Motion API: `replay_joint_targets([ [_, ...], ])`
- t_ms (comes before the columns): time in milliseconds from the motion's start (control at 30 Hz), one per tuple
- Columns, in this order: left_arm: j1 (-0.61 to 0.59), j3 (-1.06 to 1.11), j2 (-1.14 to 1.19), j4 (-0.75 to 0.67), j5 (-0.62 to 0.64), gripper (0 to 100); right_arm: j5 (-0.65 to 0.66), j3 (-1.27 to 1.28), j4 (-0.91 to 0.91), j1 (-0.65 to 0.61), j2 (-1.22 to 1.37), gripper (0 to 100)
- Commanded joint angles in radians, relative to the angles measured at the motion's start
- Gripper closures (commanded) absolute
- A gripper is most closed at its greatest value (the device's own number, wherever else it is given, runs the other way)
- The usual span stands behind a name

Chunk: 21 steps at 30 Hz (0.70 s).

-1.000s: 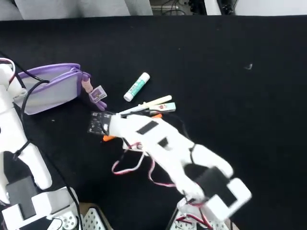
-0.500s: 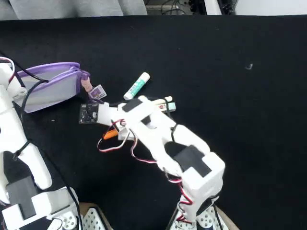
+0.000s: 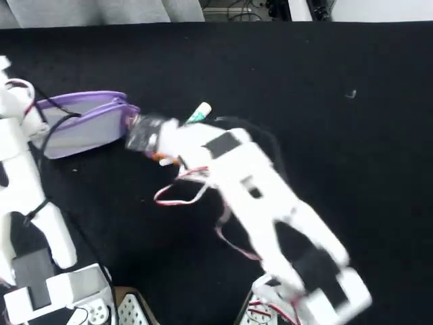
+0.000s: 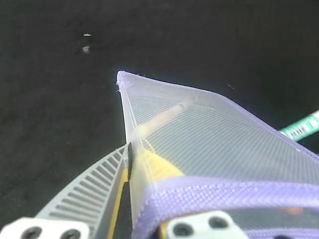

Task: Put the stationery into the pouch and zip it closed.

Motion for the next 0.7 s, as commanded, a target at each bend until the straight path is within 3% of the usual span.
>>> replay_joint_targets([
  [0, 0.073, -0.07, -0.015, 0.008, 0.003, 97, -0.068, -0.001, 0.002, 0.074, -0.315, 98.7],
  [267, 0.191, -0.068, -0.015, 0.008, 0.043, 97, -0.272, 0.015, -0.1, 0.087, -0.662, 98.7],
  [433, 0.202, -0.039, -0.015, 0.008, 0.063, 97, -0.459, 0.122, -0.356, 0.035, -0.785, 98.7],
  [667, 0.2, -0.022, -0.014, 0.008, 0.063, 97, -0.532, 0.334, -0.783, -0.153, -0.837, 98.8],
])
